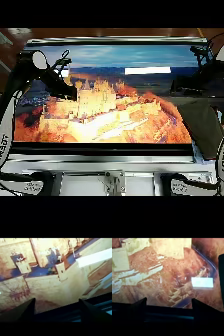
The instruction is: Fold the shirts.
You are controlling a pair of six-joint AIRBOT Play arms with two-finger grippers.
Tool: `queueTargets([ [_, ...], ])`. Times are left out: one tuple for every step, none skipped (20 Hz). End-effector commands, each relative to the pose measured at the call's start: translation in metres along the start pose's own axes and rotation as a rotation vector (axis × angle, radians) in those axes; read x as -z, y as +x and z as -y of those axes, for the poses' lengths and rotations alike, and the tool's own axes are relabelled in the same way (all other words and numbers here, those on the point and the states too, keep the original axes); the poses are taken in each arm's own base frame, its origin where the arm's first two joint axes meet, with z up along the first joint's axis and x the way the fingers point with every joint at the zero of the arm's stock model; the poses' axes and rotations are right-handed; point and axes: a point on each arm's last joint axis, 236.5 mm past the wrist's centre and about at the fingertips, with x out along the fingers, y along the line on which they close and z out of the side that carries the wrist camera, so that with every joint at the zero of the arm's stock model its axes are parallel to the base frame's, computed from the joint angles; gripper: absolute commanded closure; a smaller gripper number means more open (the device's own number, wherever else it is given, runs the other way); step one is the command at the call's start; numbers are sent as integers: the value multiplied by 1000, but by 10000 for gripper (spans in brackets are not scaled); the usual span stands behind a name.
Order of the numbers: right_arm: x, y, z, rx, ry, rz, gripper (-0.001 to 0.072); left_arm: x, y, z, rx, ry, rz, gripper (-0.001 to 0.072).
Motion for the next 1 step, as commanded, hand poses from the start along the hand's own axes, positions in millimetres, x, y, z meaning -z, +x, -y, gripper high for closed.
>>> queueTargets([
  [0, 0, 0, 0, 0, 0, 27, 0, 0, 0, 0, 1, 1, 82],
])
